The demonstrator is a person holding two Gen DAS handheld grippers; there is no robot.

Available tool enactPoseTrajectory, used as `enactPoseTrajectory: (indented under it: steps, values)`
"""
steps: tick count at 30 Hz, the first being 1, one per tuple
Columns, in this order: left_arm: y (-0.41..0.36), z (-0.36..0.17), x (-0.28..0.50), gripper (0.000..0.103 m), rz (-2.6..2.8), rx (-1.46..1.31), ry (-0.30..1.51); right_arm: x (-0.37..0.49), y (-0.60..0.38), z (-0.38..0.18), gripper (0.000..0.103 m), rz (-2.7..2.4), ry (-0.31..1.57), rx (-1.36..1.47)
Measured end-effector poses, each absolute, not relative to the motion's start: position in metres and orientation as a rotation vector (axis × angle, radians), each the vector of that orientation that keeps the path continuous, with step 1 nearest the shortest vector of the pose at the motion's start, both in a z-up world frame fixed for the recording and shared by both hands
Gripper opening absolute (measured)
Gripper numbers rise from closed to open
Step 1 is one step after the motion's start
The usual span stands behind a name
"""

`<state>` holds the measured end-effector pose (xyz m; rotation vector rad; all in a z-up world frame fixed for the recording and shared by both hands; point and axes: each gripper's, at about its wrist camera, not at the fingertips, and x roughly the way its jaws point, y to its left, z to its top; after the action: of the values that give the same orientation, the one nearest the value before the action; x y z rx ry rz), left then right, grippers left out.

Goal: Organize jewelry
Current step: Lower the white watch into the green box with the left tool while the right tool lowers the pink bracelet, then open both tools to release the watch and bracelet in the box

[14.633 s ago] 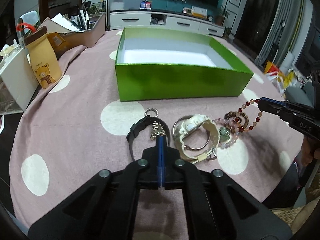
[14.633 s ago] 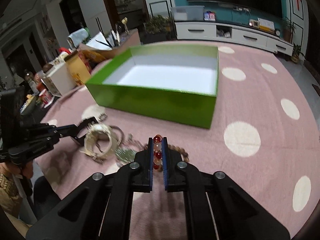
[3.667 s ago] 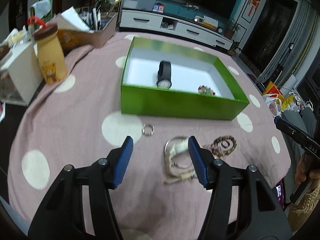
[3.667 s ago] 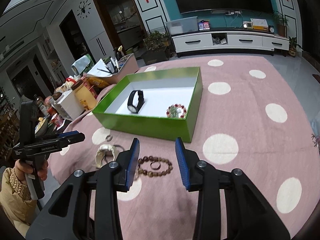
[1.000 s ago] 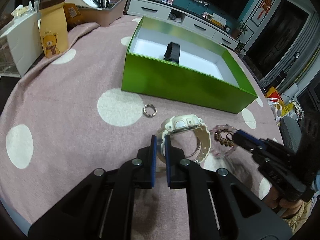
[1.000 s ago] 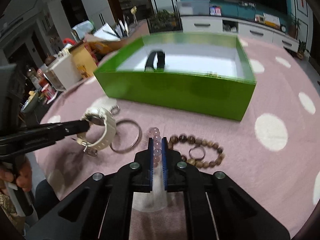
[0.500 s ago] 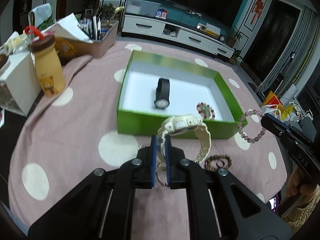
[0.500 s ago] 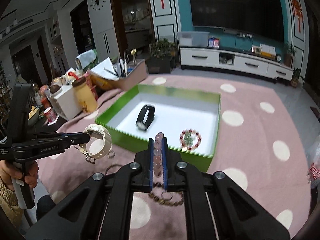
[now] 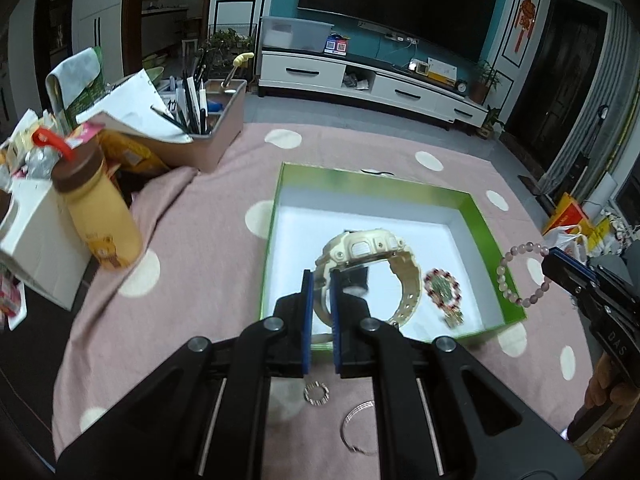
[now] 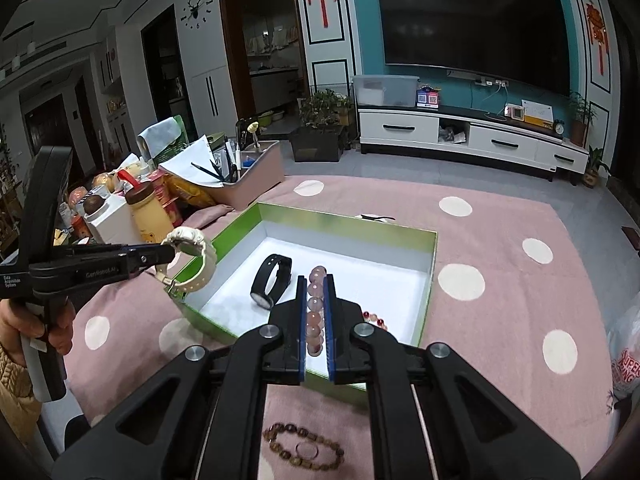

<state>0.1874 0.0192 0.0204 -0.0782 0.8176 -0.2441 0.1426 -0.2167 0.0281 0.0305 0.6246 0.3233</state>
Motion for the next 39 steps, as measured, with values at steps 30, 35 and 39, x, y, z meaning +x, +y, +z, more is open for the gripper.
enactPoseTrajectory:
  steps: [30, 35, 39]
  values:
    - [-0.004, -0.012, 0.242, 0.007, -0.219, 0.059, 0.866, 0.222, -0.194, -0.015, 0.007, 0.345, 0.728, 0.070]
    - [-0.005, -0.012, 0.244, 0.009, -0.217, 0.065, 0.864, 0.227, -0.192, -0.020, 0.007, 0.348, 0.747, 0.080]
    - [-0.006, -0.009, 0.241, 0.011, -0.223, 0.073, 0.846, 0.227, -0.192, -0.020, 0.018, 0.339, 0.749, 0.089]
